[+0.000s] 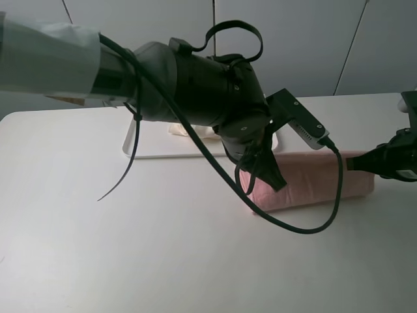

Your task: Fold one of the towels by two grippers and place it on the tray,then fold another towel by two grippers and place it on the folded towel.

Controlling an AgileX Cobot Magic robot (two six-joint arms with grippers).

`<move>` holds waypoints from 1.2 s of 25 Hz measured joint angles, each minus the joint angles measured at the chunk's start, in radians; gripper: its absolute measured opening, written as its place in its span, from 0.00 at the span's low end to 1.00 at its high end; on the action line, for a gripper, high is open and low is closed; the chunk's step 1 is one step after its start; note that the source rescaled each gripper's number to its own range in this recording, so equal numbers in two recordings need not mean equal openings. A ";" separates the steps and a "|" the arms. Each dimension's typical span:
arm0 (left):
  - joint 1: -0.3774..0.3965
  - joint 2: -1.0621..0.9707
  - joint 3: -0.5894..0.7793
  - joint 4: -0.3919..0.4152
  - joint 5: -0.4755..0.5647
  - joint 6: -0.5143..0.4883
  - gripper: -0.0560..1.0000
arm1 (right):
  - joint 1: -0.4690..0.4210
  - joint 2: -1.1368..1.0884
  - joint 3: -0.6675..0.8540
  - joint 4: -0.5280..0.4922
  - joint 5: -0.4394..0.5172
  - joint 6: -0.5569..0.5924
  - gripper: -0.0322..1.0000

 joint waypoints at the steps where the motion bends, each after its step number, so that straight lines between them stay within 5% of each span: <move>1: 0.000 0.005 0.000 0.000 0.000 0.000 0.05 | 0.000 0.001 0.000 0.000 -0.008 0.000 0.03; 12: 0.000 0.026 0.000 0.008 -0.008 -0.023 0.05 | 0.000 0.001 0.000 0.000 -0.051 0.000 0.04; 15: 0.000 0.026 0.000 0.044 0.016 -0.099 0.08 | -0.002 0.001 0.000 0.000 -0.069 0.000 0.21; 17: 0.000 0.026 0.000 0.062 0.064 -0.127 0.20 | -0.007 0.001 0.000 0.002 -0.091 0.000 0.51; 20: 0.006 0.026 0.000 0.075 0.093 -0.137 0.61 | -0.008 0.001 -0.005 0.019 -0.102 0.000 0.92; 22: 0.007 0.026 0.000 0.077 0.103 -0.147 0.91 | -0.008 0.001 -0.021 0.030 -0.076 0.000 0.98; 27: 0.008 0.026 0.000 0.069 0.146 -0.171 0.96 | -0.008 0.004 -0.116 0.028 0.083 -0.004 1.00; 30: 0.024 0.026 -0.017 -0.011 0.187 -0.178 0.96 | -0.008 0.005 -0.201 0.003 0.178 -0.024 1.00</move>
